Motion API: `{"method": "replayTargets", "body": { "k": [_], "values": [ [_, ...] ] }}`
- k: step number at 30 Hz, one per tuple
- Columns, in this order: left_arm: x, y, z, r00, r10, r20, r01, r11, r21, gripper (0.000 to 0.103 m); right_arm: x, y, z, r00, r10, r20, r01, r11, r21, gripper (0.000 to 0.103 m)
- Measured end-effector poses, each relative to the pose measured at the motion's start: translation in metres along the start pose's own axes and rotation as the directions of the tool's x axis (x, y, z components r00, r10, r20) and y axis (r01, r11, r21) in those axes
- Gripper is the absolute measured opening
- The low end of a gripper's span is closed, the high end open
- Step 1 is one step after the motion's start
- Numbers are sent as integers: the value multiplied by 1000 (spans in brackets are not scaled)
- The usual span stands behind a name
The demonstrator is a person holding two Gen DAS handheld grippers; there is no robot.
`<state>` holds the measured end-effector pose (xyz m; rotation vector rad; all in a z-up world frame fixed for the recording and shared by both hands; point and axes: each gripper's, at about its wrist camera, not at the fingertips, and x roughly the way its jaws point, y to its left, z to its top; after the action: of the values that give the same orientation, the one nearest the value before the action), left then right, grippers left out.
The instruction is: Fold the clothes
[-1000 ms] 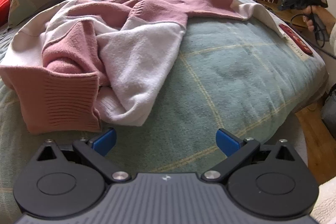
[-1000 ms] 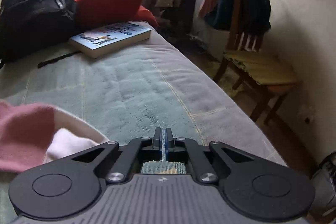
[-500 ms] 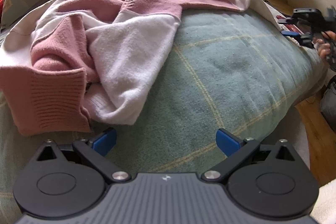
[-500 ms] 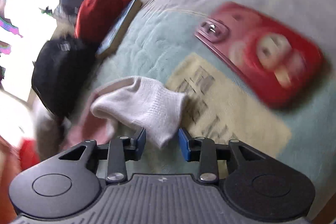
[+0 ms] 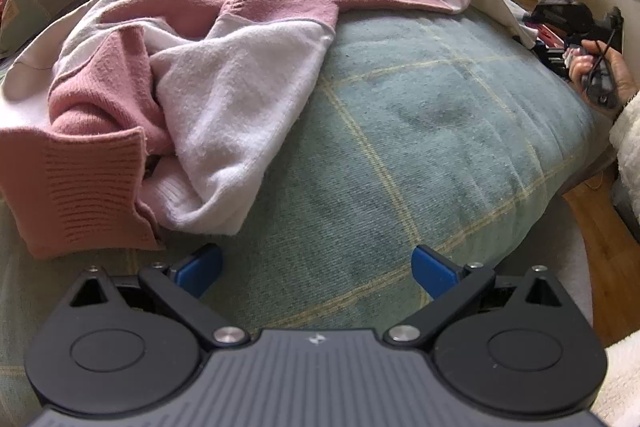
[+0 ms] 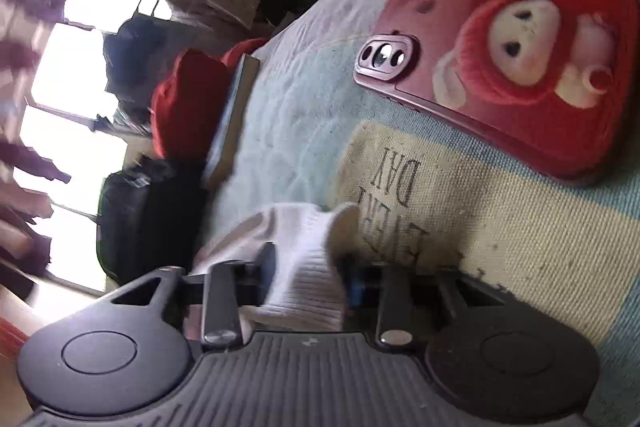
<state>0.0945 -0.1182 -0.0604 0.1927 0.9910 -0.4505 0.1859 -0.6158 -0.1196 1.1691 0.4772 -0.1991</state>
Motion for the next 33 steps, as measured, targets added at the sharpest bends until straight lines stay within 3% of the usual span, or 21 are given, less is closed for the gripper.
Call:
{"method": "replayTargets", "body": {
  "k": [7, 16, 24, 28, 33],
  "values": [
    [-2, 1, 0, 1000, 3, 2, -3, 1000, 3, 101, 2, 38, 17, 989, -141, 50, 148, 962, -230, 15],
    [2, 1, 4, 1000, 17, -9, -17, 1000, 4, 101, 18, 111, 60, 940, -262, 219, 339, 782, -522, 14],
    [7, 2, 10, 999, 34, -17, -34, 999, 0, 101, 35, 145, 86, 900, -288, 328, 433, 676, -596, 12],
    [9, 1, 12, 999, 39, -19, -39, 999, 2, 101, 46, 139, 93, 887, -310, 342, 460, 660, -594, 12],
    [7, 1, 11, 999, 29, -16, -29, 1000, 12, 101, 62, 115, 89, 866, -410, 286, 496, 646, -580, 17]
  ]
}}
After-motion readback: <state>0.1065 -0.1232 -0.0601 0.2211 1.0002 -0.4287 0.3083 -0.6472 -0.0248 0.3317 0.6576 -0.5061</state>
